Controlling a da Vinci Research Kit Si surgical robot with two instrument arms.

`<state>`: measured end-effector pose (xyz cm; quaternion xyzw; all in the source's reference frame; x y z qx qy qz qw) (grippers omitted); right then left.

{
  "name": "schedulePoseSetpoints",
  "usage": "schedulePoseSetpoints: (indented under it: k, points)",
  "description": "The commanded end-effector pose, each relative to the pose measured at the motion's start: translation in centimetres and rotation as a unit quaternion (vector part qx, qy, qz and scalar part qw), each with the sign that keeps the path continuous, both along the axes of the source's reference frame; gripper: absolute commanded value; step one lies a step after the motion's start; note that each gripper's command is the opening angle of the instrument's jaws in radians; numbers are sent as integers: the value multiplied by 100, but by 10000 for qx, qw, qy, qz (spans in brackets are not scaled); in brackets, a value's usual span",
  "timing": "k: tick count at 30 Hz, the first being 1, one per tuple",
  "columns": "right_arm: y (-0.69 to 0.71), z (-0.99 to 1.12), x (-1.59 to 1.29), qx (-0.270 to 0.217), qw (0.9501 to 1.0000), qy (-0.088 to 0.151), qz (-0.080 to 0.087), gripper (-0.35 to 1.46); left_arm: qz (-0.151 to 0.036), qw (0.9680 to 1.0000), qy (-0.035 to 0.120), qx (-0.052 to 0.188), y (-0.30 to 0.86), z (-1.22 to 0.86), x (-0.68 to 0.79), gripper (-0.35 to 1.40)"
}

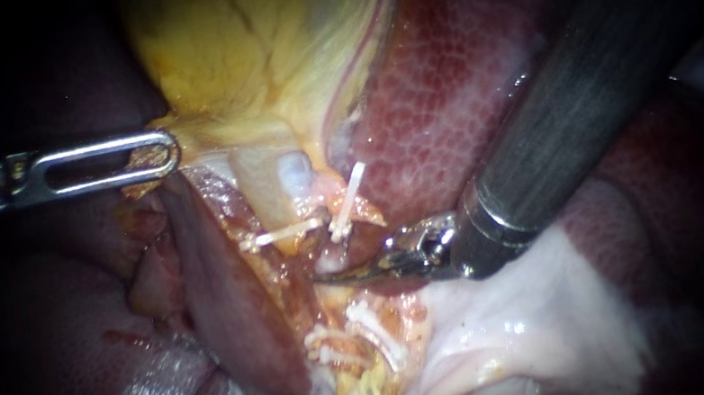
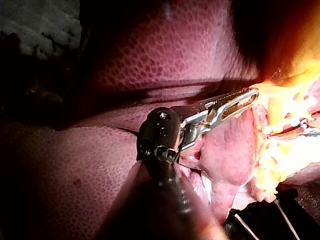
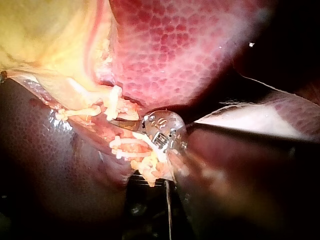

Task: Go back from the cut right tube

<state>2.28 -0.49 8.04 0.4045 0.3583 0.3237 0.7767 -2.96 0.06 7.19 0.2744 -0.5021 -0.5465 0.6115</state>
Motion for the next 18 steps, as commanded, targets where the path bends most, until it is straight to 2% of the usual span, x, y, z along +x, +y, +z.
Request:
schedulePoseSetpoints:
  k: [1,7,8,10,11,13,18]
  points:
    - [0,0,-1,5,10000,1,-5,-35,1,10000,1,0,0,0,0,-35]
    - [-2,-3,-9,-8,10000,6,-5,-35,1,10000,1,-1,0,0,0,-35]
    - [-3,-5,-11,-46,10000,14,4,10,2,10000,0,0,-1,0,1,-35]
    - [-3,-11,-13,-297,9995,111,-29,82,3,10000,0,0,-1,0,1,-35]
    - [-2,-14,-14,-369,9992,147,-51,99,3,10000,0,-1,-1,0,1,-35]
    - [-1,-20,-16,-488,9986,204,-84,114,3,10000,0,-1,-1,0,1,-35]
    - [2,-33,-19,-632,9976,265,-105,124,3,10000,0,-1,0,0,1,-35]
